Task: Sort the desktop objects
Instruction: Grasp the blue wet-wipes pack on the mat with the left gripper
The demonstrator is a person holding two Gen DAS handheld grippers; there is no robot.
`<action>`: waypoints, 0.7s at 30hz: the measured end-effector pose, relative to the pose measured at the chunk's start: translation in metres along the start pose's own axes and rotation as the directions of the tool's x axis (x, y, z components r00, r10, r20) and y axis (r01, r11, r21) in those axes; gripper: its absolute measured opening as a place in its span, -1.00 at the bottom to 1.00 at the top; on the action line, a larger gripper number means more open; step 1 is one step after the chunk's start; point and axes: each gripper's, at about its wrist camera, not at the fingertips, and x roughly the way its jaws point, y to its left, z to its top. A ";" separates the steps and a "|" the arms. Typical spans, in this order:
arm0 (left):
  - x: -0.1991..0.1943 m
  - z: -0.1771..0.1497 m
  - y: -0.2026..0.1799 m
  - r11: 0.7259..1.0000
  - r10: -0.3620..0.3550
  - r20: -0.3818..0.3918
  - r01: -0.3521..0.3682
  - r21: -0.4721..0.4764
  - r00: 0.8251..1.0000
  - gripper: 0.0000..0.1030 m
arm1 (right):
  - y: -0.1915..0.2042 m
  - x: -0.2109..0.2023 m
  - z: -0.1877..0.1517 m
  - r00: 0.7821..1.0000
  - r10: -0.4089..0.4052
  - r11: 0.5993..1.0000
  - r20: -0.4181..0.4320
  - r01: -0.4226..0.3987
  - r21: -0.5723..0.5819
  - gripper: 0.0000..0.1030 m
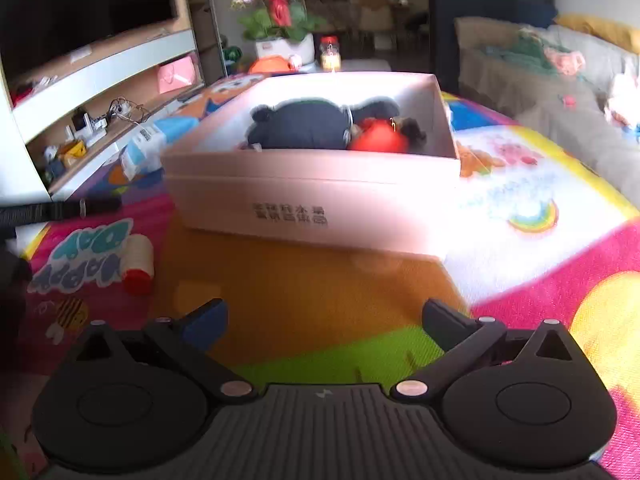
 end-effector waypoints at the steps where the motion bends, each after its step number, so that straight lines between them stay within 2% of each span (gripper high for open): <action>1: 0.009 0.011 0.000 0.999 0.015 0.010 -0.015 0.049 1.000 1.00 | 0.000 0.000 0.000 1.000 0.003 1.000 -0.003 -0.003 0.004 1.00; 5: 0.056 0.036 -0.006 0.974 0.086 -0.004 -0.083 0.210 0.996 1.00 | 0.000 -0.001 -0.002 1.000 0.008 1.000 -0.003 -0.008 0.013 1.00; 10: 0.102 0.040 -0.007 0.949 0.162 -0.045 -0.143 0.280 0.986 0.99 | 0.000 -0.001 -0.004 1.000 0.009 1.000 0.000 -0.009 0.006 1.00; 12: 0.109 0.039 -0.004 0.946 0.181 -0.050 -0.160 0.282 0.982 0.78 | 0.004 0.001 -0.003 1.000 -0.008 1.000 -0.005 0.008 -0.012 1.00; 13: 0.111 0.039 -0.003 0.943 0.195 -0.054 -0.172 0.285 0.979 0.45 | 0.006 0.002 -0.003 1.000 -0.020 1.000 -0.010 0.020 -0.025 1.00; 14: 0.110 0.037 -0.002 0.939 0.207 -0.053 -0.183 0.292 0.977 0.33 | 0.009 0.004 -0.003 0.999 -0.031 0.999 -0.014 0.031 -0.037 1.00; 18: 0.088 0.028 0.002 0.939 0.184 -0.052 -0.159 0.305 0.982 0.21 | 0.014 0.007 -0.003 0.998 -0.058 0.996 -0.026 0.056 -0.070 1.00; 21: 0.054 0.010 -0.001 0.947 0.128 -0.069 -0.102 0.306 0.989 0.19 | 0.014 0.007 -0.003 0.998 -0.057 0.996 -0.026 0.055 -0.071 1.00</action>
